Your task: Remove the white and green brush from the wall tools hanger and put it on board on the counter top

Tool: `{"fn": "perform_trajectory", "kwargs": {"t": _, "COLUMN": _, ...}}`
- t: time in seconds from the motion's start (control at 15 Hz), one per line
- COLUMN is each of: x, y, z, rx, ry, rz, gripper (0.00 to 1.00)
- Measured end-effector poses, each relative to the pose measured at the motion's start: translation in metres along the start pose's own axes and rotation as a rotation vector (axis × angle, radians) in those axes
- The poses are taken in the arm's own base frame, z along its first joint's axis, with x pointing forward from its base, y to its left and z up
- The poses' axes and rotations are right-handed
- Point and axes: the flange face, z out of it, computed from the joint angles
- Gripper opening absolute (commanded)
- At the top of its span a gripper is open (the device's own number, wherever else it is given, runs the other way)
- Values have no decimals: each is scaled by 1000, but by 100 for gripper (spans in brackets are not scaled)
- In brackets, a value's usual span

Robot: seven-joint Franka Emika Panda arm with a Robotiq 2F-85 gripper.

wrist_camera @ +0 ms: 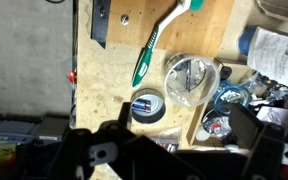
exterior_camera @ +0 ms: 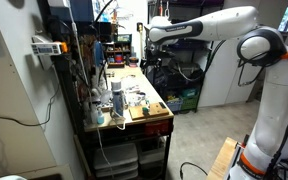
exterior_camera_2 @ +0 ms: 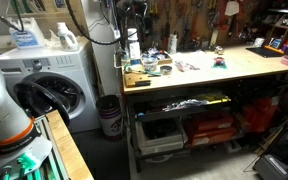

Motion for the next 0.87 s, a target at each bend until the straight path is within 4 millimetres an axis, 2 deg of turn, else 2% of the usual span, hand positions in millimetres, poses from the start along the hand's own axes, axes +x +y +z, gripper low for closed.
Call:
{"fn": "perform_trajectory", "kwargs": {"t": 0.2, "x": -24, "y": 8, "z": -66, "rx": -2, "ry": 87, "rz": -13, "gripper": 100}}
{"fn": "perform_trajectory", "kwargs": {"t": 0.4, "x": -52, "y": 19, "z": -111, "rx": -37, "ry": 95, "rz": 3, "gripper": 100}}
{"fn": "perform_trajectory", "kwargs": {"t": 0.6, "x": -76, "y": 27, "z": -136, "rx": -100, "ry": 71, "rz": 33, "gripper": 100}}
{"fn": "perform_trajectory", "kwargs": {"t": 0.87, "x": -101, "y": 32, "z": -144, "rx": -187, "ry": -7, "rz": 51, "gripper": 100}}
